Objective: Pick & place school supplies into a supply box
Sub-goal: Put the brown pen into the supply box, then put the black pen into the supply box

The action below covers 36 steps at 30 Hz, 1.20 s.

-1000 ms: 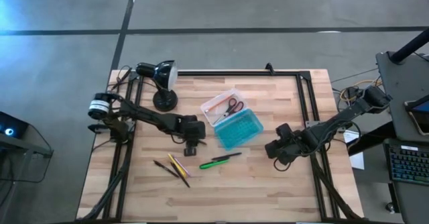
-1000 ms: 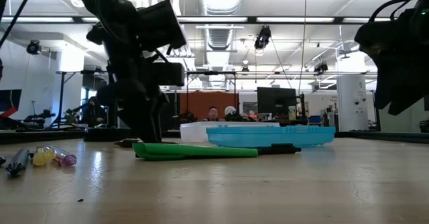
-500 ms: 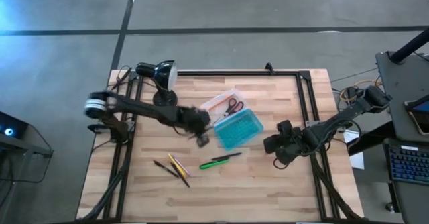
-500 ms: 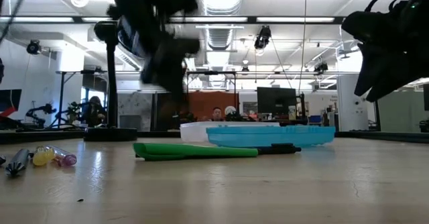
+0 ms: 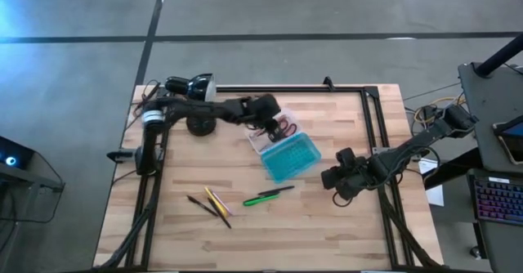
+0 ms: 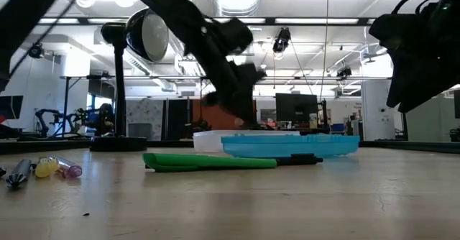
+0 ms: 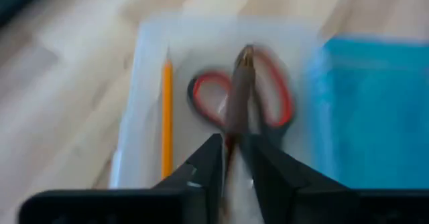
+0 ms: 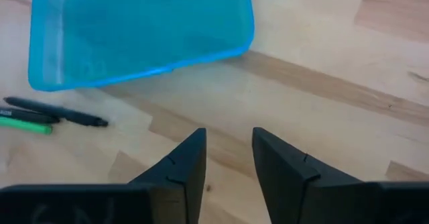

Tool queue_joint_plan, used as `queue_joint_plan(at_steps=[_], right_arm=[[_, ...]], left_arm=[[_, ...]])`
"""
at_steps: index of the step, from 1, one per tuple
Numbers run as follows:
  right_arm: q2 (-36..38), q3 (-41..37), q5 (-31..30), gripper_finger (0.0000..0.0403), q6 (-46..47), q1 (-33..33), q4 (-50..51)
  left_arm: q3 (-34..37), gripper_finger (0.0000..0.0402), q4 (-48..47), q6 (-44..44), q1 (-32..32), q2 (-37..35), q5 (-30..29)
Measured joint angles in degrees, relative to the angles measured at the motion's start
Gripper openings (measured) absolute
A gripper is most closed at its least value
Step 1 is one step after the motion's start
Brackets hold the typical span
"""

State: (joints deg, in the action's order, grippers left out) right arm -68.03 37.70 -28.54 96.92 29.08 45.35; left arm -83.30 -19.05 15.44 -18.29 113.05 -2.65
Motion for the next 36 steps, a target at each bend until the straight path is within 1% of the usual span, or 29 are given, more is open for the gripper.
queue_joint_plan(at_steps=[2,4,6,7,9,11,13,15,18,19,21,23,26,29,32,36], right_arm=[[0.0,0.3,1.7,0.0121,-1.3,0.0,-0.1],[0.0,0.9,2.9,0.0126,-4.3,0.0,-0.7],[0.0,1.6,3.1,0.0132,-10.4,0.1,-2.3],[0.0,1.9,3.1,0.0134,-15.2,0.2,-3.8],[0.0,2.3,4.6,0.0138,-27.1,0.2,-8.1],[-0.4,2.3,6.8,0.0138,-38.2,0.1,-12.3],[-1.6,2.3,9.0,0.0136,-46.5,0.1,-16.3],[-3.9,2.3,12.0,0.0132,-52.8,-0.1,-19.8],[-9.3,2.3,17.5,0.0126,-56.3,-1.2,-24.9],[-11.3,2.3,18.4,0.0124,-56.7,-1.6,-26.2],[-15.2,3.2,17.8,0.0122,-57.1,-2.3,-26.6],[-18.9,5.0,16.8,0.0121,-57.2,-3.5,-26.7],[-23.8,8.1,17.6,0.0125,-59.4,-5.5,-26.7],[-27.7,11.7,19.4,0.0135,-63.9,-7.5,-25.7],[-30.9,15.6,19.6,0.0146,-68.1,-9.6,-23.4],[-35.3,20.3,19.9,0.0161,-74.0,-12.9,-19.4]], left_arm=[[-4.2,0.0084,-5.4,-0.1,-0.1,2.4,0.1],[-7.1,0.0100,-10.3,-1.3,0.0,2.8,-0.5],[-7.5,0.0110,-13.0,-2.5,0.7,1.9,-1.4],[-6.9,0.0112,-13.0,-3.2,1.2,0.8,-1.5],[-5.0,0.0114,-13.2,-3.4,3.4,-3.1,-1.4],[-2.7,0.0115,-12.1,-3.0,6.8,-9.3,-1.2],[0.5,0.0115,-11.7,-0.8,10.6,-15.3,-1.4],[4.8,0.0116,-11.1,4.2,14.9,-20.3,-3.3],[12.3,0.0116,-9.7,14.1,21.8,-25.5,-9.3],[14.7,0.0116,-9.0,17.3,24.1,-27.3,-11.8],[18.9,0.0116,-7.7,23.0,28.1,-31.0,-16.6],[23.0,0.0117,-7.5,27.7,31.1,-33.8,-19.3],[28.7,0.0117,-7.9,34.6,34.5,-35.9,-20.4],[32.3,0.0117,-7.2,38.9,37.7,-38.9,-21.9],[35.0,0.0117,-6.9,41.1,40.0,-40.3,-24.5],[36.6,0.0117,-5.9,41.6,41.4,-41.3,-25.5]])
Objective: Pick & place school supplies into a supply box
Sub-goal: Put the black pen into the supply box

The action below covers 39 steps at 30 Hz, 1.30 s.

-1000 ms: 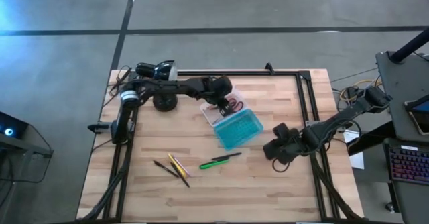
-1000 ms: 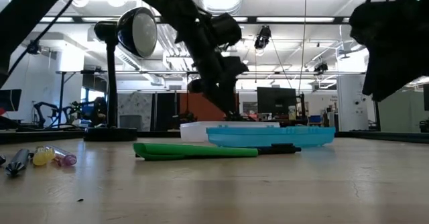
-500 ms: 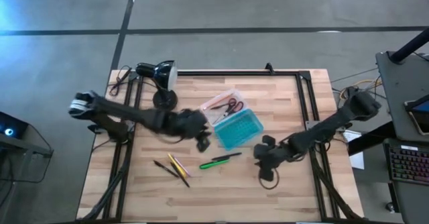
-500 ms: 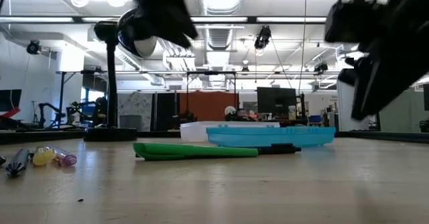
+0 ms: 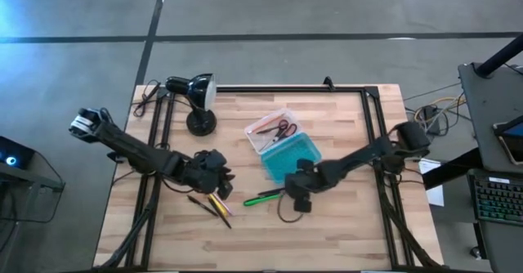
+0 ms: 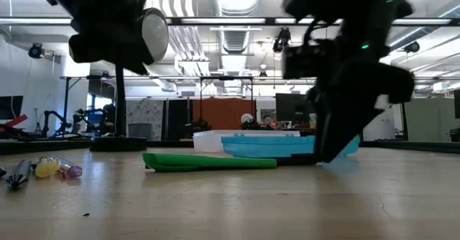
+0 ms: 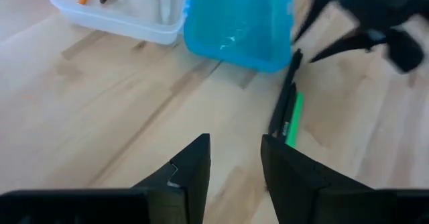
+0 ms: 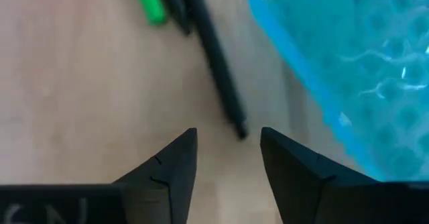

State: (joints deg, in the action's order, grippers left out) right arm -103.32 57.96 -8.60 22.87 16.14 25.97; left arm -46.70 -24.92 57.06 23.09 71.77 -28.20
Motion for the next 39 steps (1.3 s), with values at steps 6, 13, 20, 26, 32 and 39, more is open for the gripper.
queue_joint_plan(at_steps=[6,13,20,26,32,39], right_arm=[[-6.4,7.1,6.0,0.0173,-9.1,-3.5,4.2],[-12.5,15.3,6.5,0.0127,-15.4,-3.7,12.1],[-15.2,16.3,6.1,0.0034,-14.0,-3.0,12.6],[-9.4,15.5,3.6,0.0019,-14.0,-0.8,14.7],[3.2,15.7,-3.9,0.0017,-9.2,-1.0,18.6],[8.7,15.7,-13.7,0.0016,-28.1,-12.9,18.8]], left_arm=[[0.7,0.0117,-0.4,-0.8,0.3,0.1,0.0],[1.5,0.0117,-0.4,-1.5,0.3,0.1,-0.2],[1.8,0.0117,-0.5,-3.0,0.3,0.1,-0.3],[1.8,0.0117,-0.4,-3.1,0.3,0.1,-0.4],[1.8,0.0117,-0.1,-4.6,0.3,0.1,-2.0],[1.8,0.0117,1.2,-4.4,0.2,0.1,-2.0]])
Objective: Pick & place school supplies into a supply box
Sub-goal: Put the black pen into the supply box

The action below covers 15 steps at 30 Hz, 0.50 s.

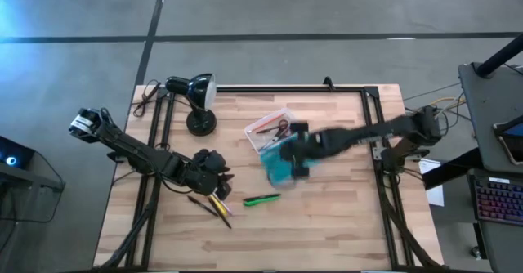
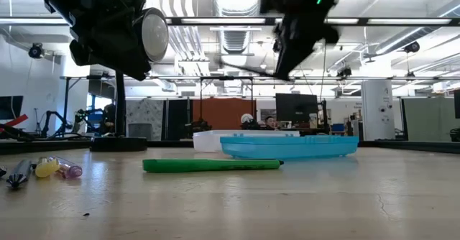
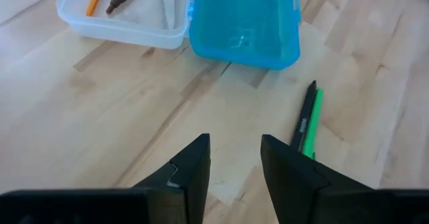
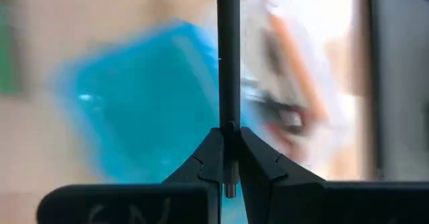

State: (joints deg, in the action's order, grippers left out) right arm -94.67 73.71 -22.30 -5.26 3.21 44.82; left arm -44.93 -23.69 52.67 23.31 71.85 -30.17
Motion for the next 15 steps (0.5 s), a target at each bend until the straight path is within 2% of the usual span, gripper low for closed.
queue_joint_plan(at_steps=[3,7,11,15], right_arm=[[-2.0,-0.1,-0.6,0.0017,-10.5,-7.5,-2.0],[-5.6,0.3,0.8,0.0021,-18.3,-14.6,-4.3],[-10.4,1.9,2.6,0.0023,-20.9,-17.4,-4.2],[-14.5,5.0,2.6,0.0043,-20.9,-17.5,-4.5]], left_arm=[[0.0,0.0117,0.6,1.3,0.0,0.0,-0.1],[-0.1,0.0117,2.1,3.7,0.0,0.0,-2.3],[-0.1,0.0117,2.3,6.9,-0.1,0.0,-4.4],[-0.1,0.0117,2.3,8.0,-0.1,0.0,-4.4]])
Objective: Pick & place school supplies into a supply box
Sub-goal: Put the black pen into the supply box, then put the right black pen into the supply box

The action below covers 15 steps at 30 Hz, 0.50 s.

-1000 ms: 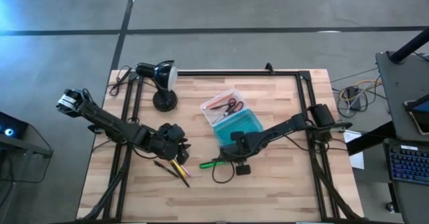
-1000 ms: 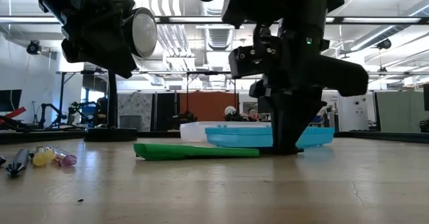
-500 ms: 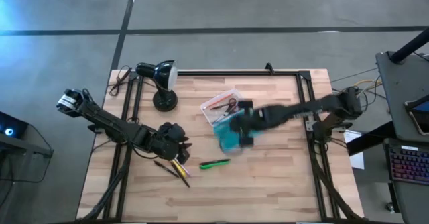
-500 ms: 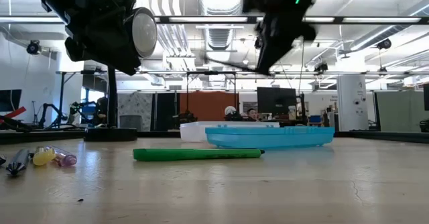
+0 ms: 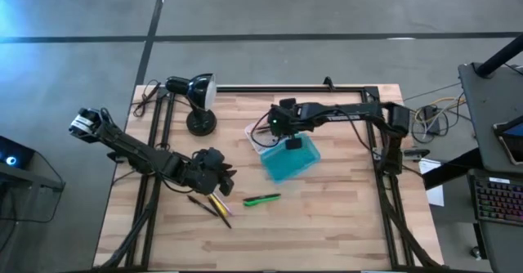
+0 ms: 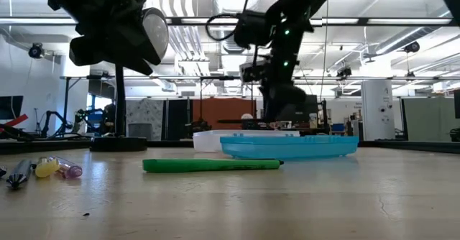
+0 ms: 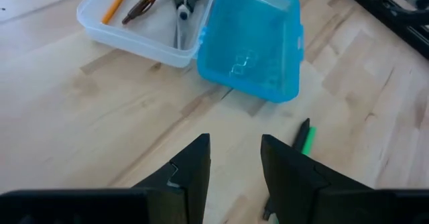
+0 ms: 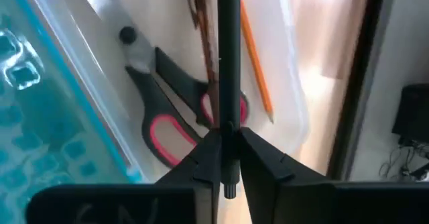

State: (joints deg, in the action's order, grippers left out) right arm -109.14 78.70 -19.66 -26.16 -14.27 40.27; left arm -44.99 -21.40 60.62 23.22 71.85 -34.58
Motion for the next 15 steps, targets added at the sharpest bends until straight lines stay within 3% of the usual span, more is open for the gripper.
queue_joint_plan(at_steps=[8,12,15], right_arm=[[-1.7,4.2,-0.2,0.0134,2.0,0.1,6.3],[3.1,4.0,1.8,0.0172,5.5,1.8,9.5],[7.6,2.1,3.4,0.0186,8.8,4.9,11.2]], left_arm=[[0.0,0.0117,0.0,1.3,0.0,0.0,0.5],[0.0,0.0117,0.0,0.4,0.0,0.1,2.4],[0.1,0.0117,2.1,-5.6,0.0,1.6,6.2]])
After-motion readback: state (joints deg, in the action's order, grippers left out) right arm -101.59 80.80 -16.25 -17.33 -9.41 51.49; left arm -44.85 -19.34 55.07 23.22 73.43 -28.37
